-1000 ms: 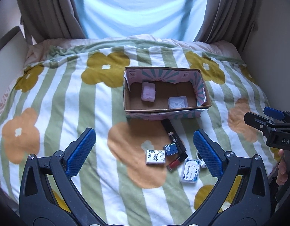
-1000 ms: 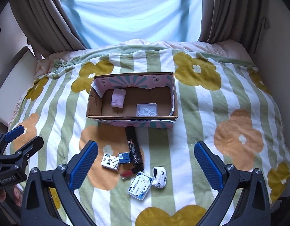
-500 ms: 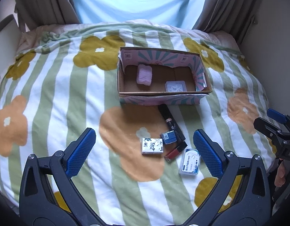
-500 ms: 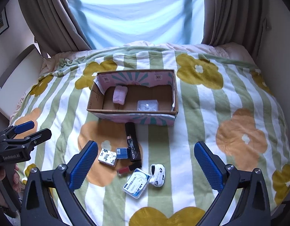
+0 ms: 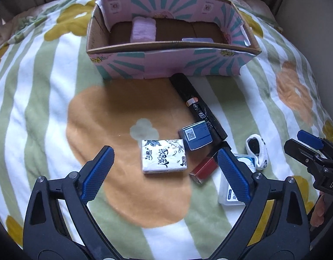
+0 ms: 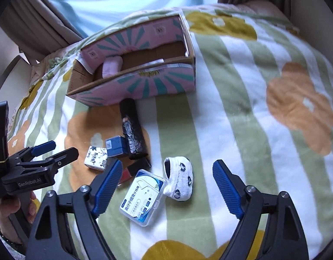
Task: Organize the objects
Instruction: 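Grasp the printed tissue pack with the left tool while the right tool grasps the white sock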
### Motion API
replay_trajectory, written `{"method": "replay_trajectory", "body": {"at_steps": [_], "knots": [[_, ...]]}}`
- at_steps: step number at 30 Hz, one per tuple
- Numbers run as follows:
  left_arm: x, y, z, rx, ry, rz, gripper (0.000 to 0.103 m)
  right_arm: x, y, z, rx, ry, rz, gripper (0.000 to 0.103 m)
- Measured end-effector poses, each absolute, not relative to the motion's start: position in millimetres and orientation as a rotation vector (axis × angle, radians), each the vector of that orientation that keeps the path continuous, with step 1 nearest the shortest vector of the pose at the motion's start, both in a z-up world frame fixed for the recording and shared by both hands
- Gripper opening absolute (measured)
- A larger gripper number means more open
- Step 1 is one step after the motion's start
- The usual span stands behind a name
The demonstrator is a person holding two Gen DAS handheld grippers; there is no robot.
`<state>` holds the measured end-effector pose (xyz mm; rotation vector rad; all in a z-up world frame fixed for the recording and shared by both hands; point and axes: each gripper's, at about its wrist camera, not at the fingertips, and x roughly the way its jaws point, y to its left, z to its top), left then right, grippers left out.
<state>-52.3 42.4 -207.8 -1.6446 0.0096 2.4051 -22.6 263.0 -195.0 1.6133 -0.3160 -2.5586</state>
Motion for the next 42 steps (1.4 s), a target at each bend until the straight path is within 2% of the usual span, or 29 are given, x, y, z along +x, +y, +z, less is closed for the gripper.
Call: {"method": "replay_trajectory", "body": {"at_steps": [10,17,23,26,30,34,42], "knots": [[-67,43,-268,-1.719,0.003,2.366,0.091,-35,276,-252,1.686,-0.495,-2.488,0.061],[-73,42,-282,-1.732,-0.073,2.337,0.091,-40,280,-269,1.723,-0.536,-2.454,0.058],[-70,47,-287,-1.744,-0.033,2.309,0.091,-40,278,-273,1.729,-0.560,-2.441,0.057],[-73,49,-292,-1.747,-0.016,2.307,0.085,-40,278,-275,1.731,-0.564,-2.437,0.054],[-79,56,-297,-1.749,0.039,2.282,0.063,-38,281,-279,1.743,-0.575,-2.433,0.046],[-80,60,-297,-1.734,0.072,2.285,0.060,-36,283,-280,1.744,-0.614,-2.433,0.037],[-79,55,-281,-1.713,0.028,2.291,0.059,-35,280,-266,1.720,-0.593,-2.455,0.034]]}}
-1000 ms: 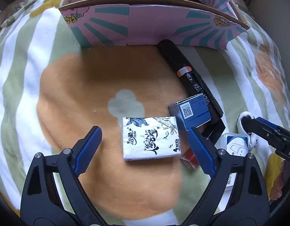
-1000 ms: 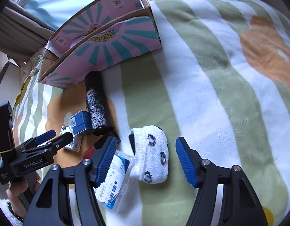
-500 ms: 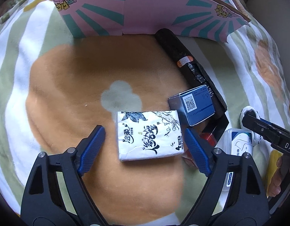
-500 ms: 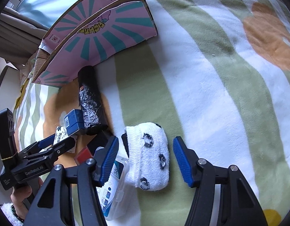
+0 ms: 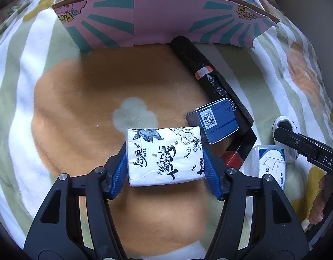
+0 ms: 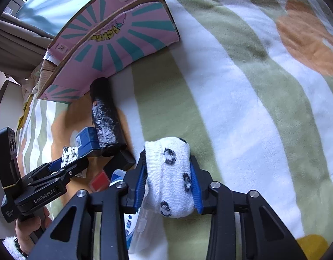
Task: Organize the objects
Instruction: 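Grasp the printed tissue pack with the left tool while the right tool grasps the white sock, then carry the tissue pack and white sock over the cardboard box with both tools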
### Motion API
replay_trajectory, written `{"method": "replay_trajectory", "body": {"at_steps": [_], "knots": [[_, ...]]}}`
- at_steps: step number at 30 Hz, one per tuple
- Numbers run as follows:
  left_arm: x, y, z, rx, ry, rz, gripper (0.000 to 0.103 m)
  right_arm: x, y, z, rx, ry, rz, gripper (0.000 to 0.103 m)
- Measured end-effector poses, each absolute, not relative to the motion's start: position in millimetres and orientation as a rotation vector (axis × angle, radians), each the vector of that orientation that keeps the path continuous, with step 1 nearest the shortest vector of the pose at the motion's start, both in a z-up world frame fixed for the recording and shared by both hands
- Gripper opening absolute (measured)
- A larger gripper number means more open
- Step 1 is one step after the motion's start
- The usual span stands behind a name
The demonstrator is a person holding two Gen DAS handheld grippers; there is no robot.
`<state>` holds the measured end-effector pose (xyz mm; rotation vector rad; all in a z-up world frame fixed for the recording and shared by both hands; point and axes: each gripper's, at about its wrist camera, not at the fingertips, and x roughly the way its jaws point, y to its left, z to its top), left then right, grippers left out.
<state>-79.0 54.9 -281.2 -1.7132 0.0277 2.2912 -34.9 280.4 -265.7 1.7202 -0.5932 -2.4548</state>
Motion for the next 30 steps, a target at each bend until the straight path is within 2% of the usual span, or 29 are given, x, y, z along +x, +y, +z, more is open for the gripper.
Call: {"method": "replay_trajectory", "body": {"at_steps": [6,17,23,30], "knots": [[-76,42,-242,-1.671,0.005,2.336,0.059,-42,273,-222,1.664,-0.520,-2.502,0.034],[-44,4,-100,-1.566,-0.038,2.508,0.059,-45,240,-98,1.553,-0.209,-2.603,0.034],[-22,-5,-30,-1.549,-0.035,2.613,0.059,-35,225,-45,1.509,-0.152,-2.612,0.034],[-1,-5,0,-1.545,-0.050,2.642,0.059,-22,218,-21,1.468,-0.087,-2.614,0.034]]}}
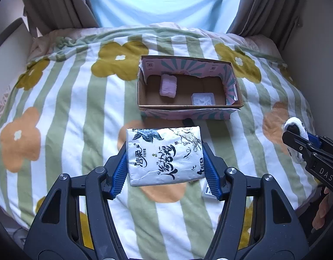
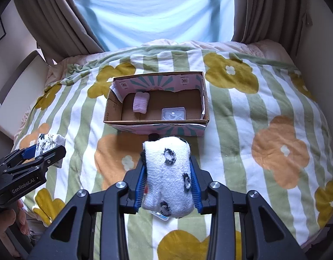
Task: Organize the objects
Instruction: 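Carry the tissue pack and white sock over the cardboard box with both tools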
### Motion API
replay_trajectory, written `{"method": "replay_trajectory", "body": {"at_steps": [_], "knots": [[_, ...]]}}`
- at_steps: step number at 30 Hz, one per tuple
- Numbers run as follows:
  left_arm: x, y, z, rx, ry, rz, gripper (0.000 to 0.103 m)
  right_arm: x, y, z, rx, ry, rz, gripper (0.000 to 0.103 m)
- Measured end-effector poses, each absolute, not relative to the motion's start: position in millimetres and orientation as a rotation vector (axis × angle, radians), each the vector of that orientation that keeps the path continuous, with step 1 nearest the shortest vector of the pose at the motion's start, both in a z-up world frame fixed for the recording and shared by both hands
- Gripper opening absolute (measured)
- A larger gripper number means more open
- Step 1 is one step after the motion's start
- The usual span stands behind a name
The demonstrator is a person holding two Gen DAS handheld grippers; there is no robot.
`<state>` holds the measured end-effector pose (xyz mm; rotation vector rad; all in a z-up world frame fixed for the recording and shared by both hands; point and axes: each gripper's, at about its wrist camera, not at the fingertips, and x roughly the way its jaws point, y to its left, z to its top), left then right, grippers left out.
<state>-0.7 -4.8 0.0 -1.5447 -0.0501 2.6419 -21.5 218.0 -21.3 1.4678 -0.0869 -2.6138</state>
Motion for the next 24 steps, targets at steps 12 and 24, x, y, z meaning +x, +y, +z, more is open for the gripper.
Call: {"method": "replay_trajectory", "body": {"at_steps": [12,24], "knots": [[-13,-4,5,-1.541,-0.069,2.637,0.059,-29,216,-8,1.440,-0.107,-2.624,0.034],[-77,7,24,-1.483,-0.064,2.609,0.059,-80,216,10,1.371,-0.087,-2.627,0.034]]}}
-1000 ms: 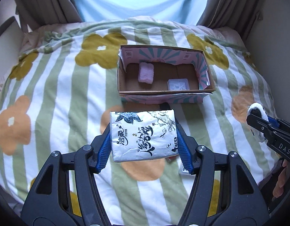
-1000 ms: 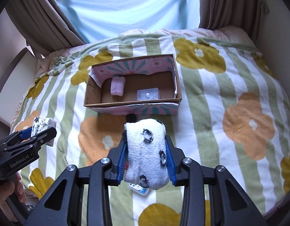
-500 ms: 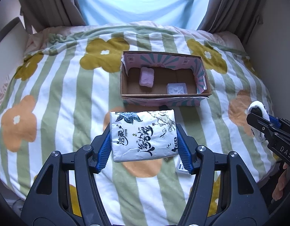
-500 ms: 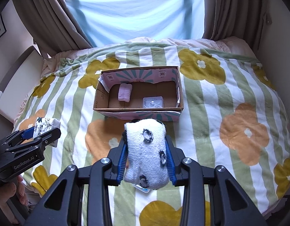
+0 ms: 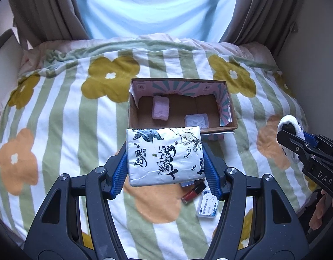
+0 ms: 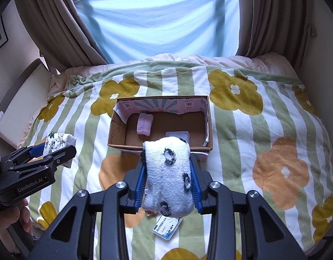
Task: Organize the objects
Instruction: 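Carry the tissue pack and white sock over the cardboard box with both tools, then open both tools to drop the tissue pack and sock into the box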
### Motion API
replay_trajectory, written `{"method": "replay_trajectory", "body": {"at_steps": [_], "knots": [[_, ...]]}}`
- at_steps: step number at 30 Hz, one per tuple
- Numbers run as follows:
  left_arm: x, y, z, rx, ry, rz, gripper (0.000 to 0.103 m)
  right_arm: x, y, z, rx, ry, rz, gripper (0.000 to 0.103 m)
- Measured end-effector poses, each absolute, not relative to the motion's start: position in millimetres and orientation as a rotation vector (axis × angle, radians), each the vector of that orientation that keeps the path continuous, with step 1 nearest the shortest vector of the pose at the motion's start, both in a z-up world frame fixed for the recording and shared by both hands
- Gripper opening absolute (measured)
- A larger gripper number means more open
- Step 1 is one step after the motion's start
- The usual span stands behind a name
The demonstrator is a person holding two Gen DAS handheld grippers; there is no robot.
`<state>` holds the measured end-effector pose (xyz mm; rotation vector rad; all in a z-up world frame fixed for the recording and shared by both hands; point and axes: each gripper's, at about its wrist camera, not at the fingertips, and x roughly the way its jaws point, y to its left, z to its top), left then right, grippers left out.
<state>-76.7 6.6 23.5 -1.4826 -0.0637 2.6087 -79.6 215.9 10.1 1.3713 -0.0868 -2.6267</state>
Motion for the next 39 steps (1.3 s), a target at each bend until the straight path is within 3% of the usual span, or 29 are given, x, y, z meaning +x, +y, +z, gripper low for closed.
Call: {"method": "replay_trajectory", "body": {"at_steps": [11,23,30,39], "knots": [[-180,20,-2,-1.511,-0.004,2.576,0.059,-186,203,-1,1.322,0.049,-2.520,0.034],[-278,36,-124,-1.733,0.023,2.393,0.059,-284,179,-102,1.469,0.137,-2.270,0.034],[-297,52,-192,-1.806,0.092,2.274,0.059,-319,168,-164,1.568,0.155,-2.162,0.034],[-301,71,-219,-1.789,0.139,2.220,0.059,-336,170,-188,1.596,0.160,-2.118,0.034]]}}
